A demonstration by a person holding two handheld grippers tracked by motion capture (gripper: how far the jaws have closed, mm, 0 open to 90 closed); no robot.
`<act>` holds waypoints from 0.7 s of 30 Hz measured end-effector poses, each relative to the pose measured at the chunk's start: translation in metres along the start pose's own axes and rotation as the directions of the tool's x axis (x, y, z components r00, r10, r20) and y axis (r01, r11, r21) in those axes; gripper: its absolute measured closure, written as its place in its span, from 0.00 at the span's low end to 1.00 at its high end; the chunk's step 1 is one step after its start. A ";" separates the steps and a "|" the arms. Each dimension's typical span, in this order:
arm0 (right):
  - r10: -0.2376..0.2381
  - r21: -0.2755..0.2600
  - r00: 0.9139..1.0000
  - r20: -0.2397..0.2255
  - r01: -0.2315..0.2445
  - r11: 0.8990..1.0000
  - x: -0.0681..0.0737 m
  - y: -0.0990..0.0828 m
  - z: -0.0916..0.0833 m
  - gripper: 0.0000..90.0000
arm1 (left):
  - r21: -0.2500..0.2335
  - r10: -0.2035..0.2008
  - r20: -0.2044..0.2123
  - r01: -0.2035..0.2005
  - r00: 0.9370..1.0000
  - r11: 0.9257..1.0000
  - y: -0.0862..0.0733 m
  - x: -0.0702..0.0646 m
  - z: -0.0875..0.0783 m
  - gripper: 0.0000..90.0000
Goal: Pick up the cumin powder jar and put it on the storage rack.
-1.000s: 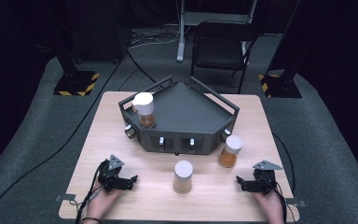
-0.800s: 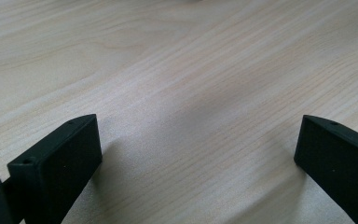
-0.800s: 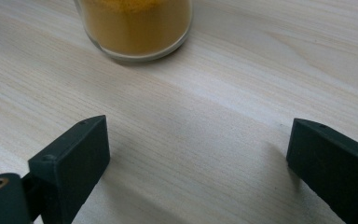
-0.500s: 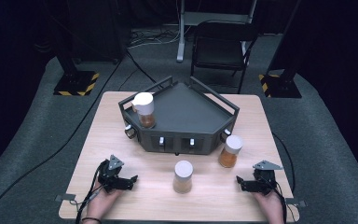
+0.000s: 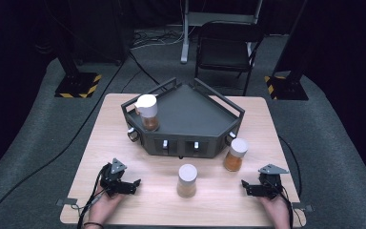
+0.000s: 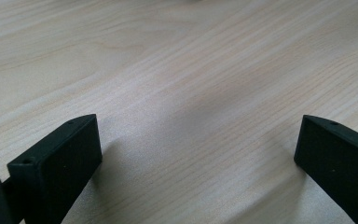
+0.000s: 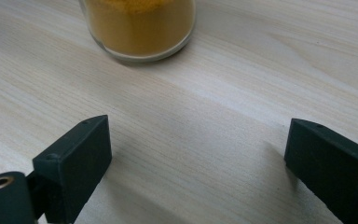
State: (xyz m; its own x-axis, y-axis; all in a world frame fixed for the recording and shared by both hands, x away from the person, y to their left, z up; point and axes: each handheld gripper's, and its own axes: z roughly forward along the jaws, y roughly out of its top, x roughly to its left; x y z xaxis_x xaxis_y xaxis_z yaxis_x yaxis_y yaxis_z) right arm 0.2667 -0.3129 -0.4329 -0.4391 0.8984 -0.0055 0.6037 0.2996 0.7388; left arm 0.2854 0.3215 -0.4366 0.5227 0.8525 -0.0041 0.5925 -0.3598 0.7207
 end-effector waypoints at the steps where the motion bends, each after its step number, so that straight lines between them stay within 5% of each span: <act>1: 0.001 -0.007 1.000 0.002 -0.001 1.000 0.001 -0.001 -0.001 0.07 | -0.001 0.000 0.000 0.000 1.000 1.000 0.000 0.000 0.000 0.00; 21: -0.053 -0.106 0.993 -0.104 0.042 0.994 0.021 0.003 -0.014 0.08 | -0.001 -0.001 0.000 0.001 1.000 1.000 0.000 0.000 0.000 0.00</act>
State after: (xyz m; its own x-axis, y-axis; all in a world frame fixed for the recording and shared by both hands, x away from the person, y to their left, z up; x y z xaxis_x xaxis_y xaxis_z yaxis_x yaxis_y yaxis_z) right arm 0.2499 -0.2974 -0.4211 -0.5375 0.8429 0.0252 0.5110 0.3018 0.8049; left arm 0.2857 0.3214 -0.4367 0.5219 0.8530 -0.0051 0.5927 -0.3583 0.7213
